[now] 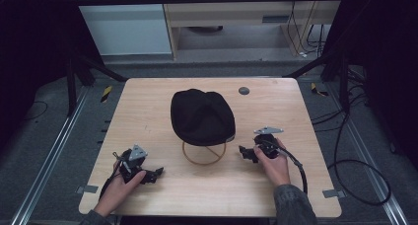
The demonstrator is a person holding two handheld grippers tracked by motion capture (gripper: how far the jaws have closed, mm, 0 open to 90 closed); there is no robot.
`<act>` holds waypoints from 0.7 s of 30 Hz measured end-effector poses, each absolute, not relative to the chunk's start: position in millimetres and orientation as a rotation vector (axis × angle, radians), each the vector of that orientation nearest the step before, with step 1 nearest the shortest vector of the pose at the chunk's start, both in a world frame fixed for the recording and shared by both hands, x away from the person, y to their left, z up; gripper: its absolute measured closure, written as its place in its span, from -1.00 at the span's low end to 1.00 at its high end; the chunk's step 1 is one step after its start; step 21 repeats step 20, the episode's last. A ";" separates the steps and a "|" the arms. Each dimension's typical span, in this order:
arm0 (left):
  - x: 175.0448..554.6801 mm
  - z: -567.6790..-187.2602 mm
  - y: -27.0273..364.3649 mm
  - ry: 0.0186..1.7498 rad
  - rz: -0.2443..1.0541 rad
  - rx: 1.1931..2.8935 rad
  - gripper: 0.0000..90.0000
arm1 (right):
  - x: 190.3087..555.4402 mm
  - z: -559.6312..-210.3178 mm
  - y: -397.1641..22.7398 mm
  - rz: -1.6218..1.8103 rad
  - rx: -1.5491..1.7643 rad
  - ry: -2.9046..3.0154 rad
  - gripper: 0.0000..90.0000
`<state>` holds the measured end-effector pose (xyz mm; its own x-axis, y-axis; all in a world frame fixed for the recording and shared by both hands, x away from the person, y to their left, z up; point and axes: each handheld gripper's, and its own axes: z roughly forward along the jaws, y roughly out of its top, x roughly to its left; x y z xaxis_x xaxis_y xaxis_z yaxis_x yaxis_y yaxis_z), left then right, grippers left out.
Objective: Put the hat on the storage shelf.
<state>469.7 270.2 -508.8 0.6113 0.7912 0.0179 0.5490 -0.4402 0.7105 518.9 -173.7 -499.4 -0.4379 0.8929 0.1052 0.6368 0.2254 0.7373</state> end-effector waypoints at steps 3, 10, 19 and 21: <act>469.7 -508.8 270.3 1.049 0.459 2.159 -1.00 | 520.9 -504.7 -172.2 1.050 1.450 2.153 -0.75; 469.5 -508.8 270.2 1.050 0.460 2.158 -1.00 | 521.4 -509.5 -167.8 1.031 1.423 2.120 -0.79; 469.4 -508.7 270.2 1.048 0.460 2.161 -1.00 | 508.5 -510.9 -163.1 0.928 1.388 2.122 -0.85; 469.7 -508.7 270.4 1.044 0.461 2.163 -1.00 | 506.5 -510.9 -163.8 0.923 1.391 2.120 -0.85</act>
